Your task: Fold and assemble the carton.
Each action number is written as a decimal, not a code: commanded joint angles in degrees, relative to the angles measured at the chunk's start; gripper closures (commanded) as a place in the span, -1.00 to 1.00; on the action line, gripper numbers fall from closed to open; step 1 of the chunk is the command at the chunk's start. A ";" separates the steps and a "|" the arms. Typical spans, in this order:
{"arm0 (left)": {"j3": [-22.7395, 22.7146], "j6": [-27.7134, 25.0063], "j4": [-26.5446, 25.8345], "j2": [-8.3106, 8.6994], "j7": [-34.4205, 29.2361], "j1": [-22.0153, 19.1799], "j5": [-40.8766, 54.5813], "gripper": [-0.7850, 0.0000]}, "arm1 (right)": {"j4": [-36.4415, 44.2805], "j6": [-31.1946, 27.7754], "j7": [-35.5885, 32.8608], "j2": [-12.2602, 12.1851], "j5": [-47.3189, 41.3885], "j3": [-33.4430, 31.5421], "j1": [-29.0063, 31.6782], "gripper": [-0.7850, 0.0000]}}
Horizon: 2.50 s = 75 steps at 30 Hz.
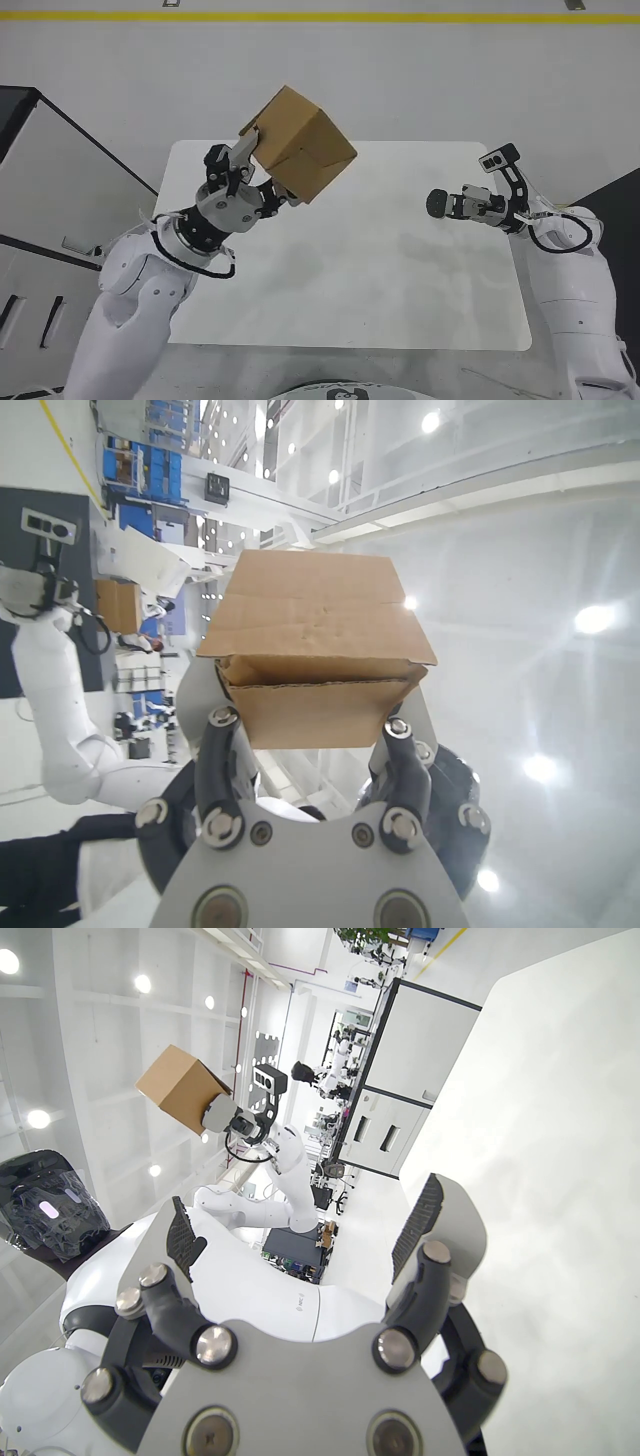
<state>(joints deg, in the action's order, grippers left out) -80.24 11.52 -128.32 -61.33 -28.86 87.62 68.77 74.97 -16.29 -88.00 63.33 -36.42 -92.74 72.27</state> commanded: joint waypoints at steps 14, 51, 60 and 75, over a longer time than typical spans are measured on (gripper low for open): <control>2.41 8.67 -0.23 -1.08 5.14 1.65 25.95 1.00 | 0.00 0.00 0.00 0.00 0.00 0.00 0.00 -1.00; 5.32 11.18 -2.60 -2.74 6.38 4.43 44.90 1.00 | 0.00 0.00 0.00 0.00 0.00 0.00 0.00 -1.00; 3.75 10.28 -3.53 -2.70 3.78 3.01 28.38 1.00 | 0.00 0.00 0.00 0.00 0.00 0.00 0.00 -1.00; 5.11 7.86 -3.25 -2.52 -3.07 2.25 9.65 1.00 | 0.00 0.00 0.00 0.00 0.00 0.00 0.00 -1.00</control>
<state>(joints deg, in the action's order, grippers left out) -75.12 19.36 -131.57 -63.85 -31.94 89.87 78.42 74.97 -16.29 -88.00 63.33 -36.42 -92.74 72.27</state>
